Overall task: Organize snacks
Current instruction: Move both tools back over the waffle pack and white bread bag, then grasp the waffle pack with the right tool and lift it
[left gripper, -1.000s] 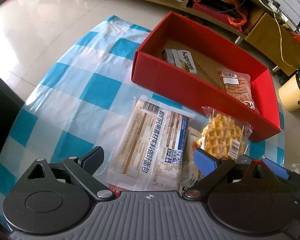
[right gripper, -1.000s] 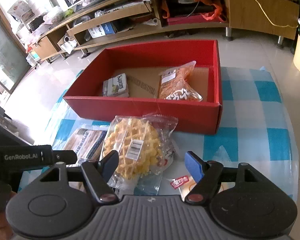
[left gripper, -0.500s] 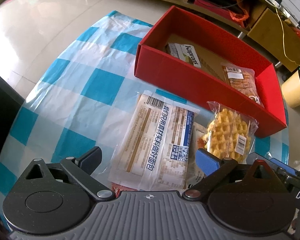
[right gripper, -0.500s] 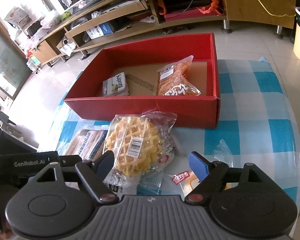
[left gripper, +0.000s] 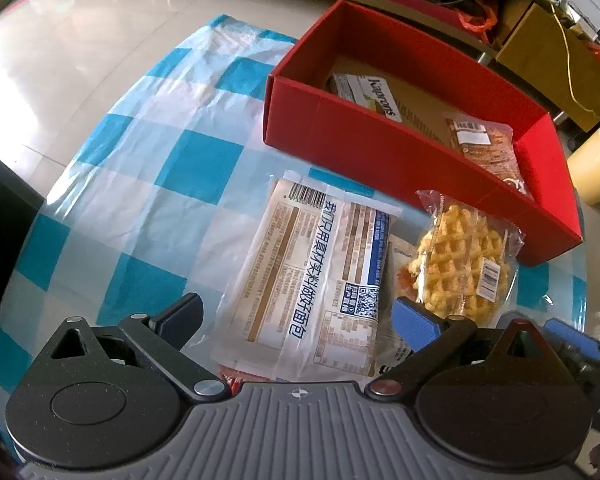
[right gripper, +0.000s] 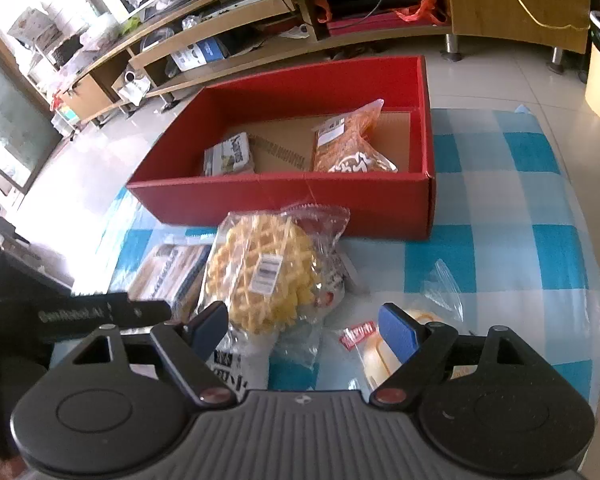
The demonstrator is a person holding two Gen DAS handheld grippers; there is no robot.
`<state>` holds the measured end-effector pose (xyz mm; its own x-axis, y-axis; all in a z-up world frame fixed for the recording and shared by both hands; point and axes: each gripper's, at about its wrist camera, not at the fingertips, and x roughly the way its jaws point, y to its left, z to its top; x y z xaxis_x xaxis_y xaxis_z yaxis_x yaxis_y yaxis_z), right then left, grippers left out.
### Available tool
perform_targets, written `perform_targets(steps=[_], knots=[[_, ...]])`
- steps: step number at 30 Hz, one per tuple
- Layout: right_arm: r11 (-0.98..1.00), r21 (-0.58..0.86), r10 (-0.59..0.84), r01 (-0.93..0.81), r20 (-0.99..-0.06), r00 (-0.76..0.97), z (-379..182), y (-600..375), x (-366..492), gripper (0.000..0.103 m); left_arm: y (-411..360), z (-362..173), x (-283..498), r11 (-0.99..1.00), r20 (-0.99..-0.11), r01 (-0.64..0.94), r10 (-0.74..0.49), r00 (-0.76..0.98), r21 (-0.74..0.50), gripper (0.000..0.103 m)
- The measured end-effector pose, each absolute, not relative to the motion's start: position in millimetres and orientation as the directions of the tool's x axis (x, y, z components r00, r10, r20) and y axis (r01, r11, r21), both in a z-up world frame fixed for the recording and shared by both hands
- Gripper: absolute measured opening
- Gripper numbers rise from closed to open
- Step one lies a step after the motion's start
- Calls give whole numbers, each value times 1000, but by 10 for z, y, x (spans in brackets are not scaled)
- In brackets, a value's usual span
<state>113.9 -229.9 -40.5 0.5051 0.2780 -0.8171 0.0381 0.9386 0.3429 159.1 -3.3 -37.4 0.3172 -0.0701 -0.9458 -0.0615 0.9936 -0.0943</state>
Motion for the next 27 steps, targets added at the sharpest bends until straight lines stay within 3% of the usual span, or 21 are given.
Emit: perform_targets(steps=[21,27], knots=[[923,384,324,32,-818,475,-626,-2084,1611,80,5,-516,1800,996,-950,-89,15,312,-14,102],[928,372,314,29,-821,477,-660,-2039,1656,87,77,-534,1809,993,-953,-113,7,304,-29,101]])
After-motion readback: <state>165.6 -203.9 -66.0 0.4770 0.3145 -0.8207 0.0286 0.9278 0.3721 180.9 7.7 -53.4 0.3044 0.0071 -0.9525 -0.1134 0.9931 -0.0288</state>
